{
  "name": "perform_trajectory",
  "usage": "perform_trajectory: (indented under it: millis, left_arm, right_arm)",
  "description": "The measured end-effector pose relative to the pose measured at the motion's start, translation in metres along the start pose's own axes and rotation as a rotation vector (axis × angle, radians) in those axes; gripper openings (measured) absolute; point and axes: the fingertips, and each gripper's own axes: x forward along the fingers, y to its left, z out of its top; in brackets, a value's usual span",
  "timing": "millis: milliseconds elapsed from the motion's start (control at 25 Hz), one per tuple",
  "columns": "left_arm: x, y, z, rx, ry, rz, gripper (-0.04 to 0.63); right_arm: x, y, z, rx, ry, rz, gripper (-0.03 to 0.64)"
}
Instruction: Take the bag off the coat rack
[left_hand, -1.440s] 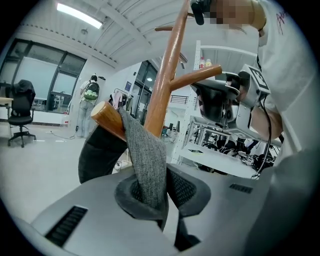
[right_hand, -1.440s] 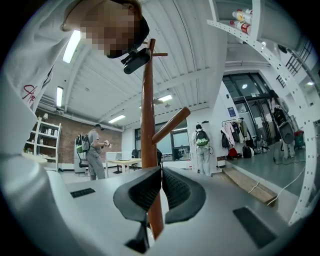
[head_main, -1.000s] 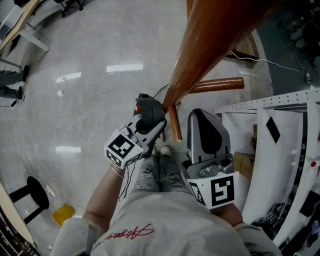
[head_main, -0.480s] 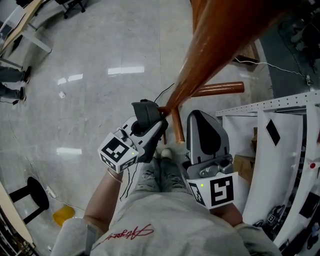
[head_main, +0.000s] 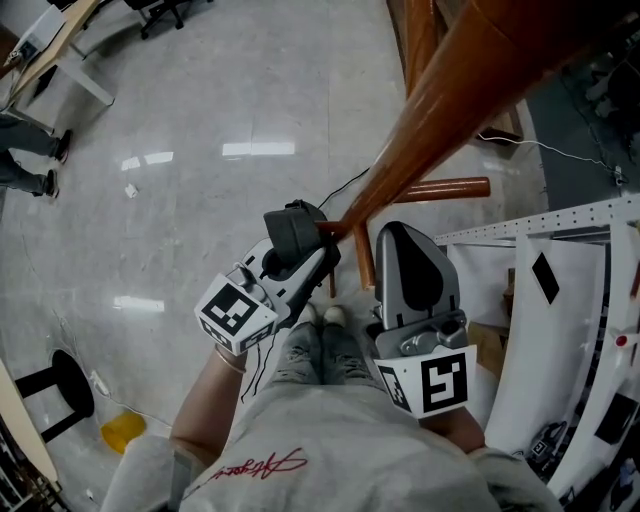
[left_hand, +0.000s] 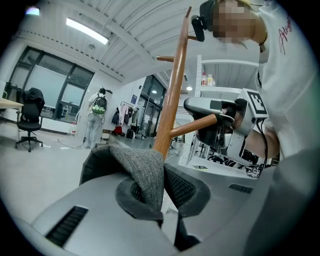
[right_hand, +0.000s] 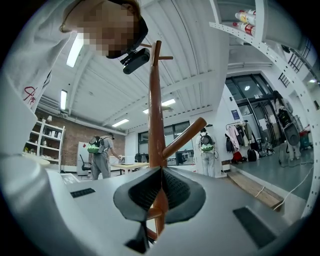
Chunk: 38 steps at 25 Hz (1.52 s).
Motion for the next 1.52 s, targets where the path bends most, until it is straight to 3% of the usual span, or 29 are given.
perform_trajectory:
  millis: [720, 1240, 1520]
  left_arm:
    - [-0.041, -0.008, 0.062, 0.024, -0.101, 0.088, 0.037]
    - [-0.075, -0.048, 0.128, 0.163, -0.228, 0.099, 0.037]
    - [-0.087, -0.064, 0.153, 0.237, -0.232, 0.119, 0.037]
  right_arm:
    - [-0.004, 0.016, 0.031, -0.028, -0.066, 0.050, 0.020]
    - [-0.019, 0.036, 0.063, -0.051, -0.143, 0.078, 0.020]
    - [-0.024, 0.046, 0.082, -0.071, -0.181, 0.102, 0.020]
